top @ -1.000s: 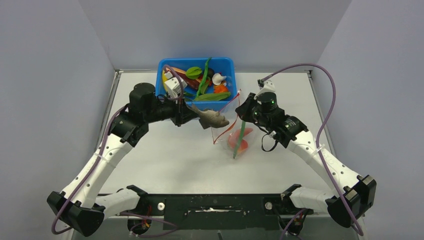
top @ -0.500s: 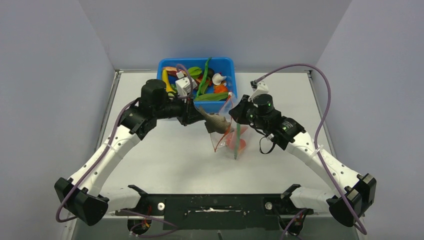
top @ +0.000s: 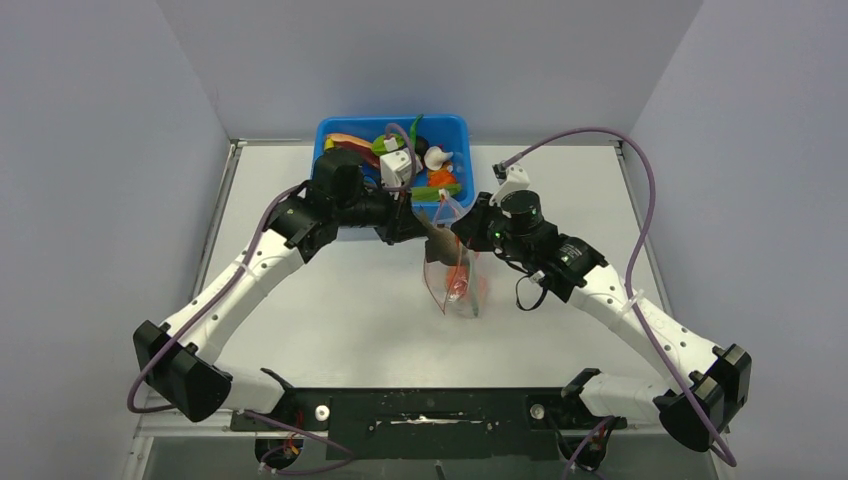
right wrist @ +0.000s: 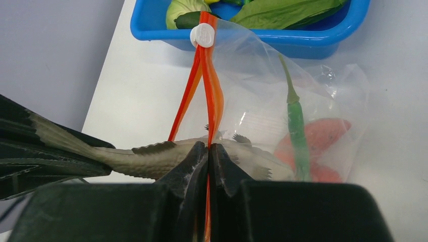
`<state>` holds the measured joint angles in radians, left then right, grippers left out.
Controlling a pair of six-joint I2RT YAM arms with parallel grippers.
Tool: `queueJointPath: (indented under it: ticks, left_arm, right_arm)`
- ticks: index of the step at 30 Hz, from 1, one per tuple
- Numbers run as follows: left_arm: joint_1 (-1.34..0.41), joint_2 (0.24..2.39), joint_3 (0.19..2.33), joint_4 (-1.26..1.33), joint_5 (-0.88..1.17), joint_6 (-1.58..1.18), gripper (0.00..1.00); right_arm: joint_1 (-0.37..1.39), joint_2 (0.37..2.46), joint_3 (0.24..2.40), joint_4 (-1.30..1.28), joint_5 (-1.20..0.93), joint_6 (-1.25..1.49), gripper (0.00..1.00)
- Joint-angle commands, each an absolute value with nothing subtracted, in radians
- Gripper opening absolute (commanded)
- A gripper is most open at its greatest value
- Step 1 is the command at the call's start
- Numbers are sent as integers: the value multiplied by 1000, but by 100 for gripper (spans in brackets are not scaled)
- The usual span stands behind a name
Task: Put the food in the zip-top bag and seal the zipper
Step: Place the fake fish in the zipper food storage bag.
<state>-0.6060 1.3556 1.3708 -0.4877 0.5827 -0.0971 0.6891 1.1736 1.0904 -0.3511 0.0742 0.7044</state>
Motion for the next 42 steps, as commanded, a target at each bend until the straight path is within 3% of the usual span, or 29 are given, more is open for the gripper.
queueJointPath:
  ticks: [1,14,18,22,23,25,31,32,35,37,42]
  left_arm:
    - [-616,1378,1453,-539,610,-20,0]
    - [-653,1508,1580,-686,547,-87,1]
    - [-652,1548,1634,-715,519,-122,20]
    - [-651,1505,1560,-599,486,-184,25]
    - [-650,1493,1533,-569,477,-195,23]
    - [-646,1478,1502,-507,473,-225,2]
    - [-641,1436,1448,-395,398,-298,0]
    - [-640,1428,1448,-392,378,-311,2]
    - [-641,1388,1437,-389,323,-333,29]
    - [-640,1354,1417,-390,281,-342,42]
    - [-640,1272,1382,-459,218,-351,56]
  right_arm:
    - [698,1177,1127,-287,68,679,0]
    - [701,1234,1173,-315,73,706,0]
    - [702,1230,1175,-318,100,718,0]
    - [702,1228,1182,-323,116,742,0]
    - [703,1227,1182,-318,115,750,0]
    - [703,1225,1183,-316,108,758,0]
    - [705,1214,1167,-320,102,762,0]
    - [703,1212,1167,-323,106,763,0]
    - [704,1195,1161,-321,112,773,0]
    - [703,1187,1158,-320,111,778,0]
    - [697,1173,1146,-315,96,797,0]
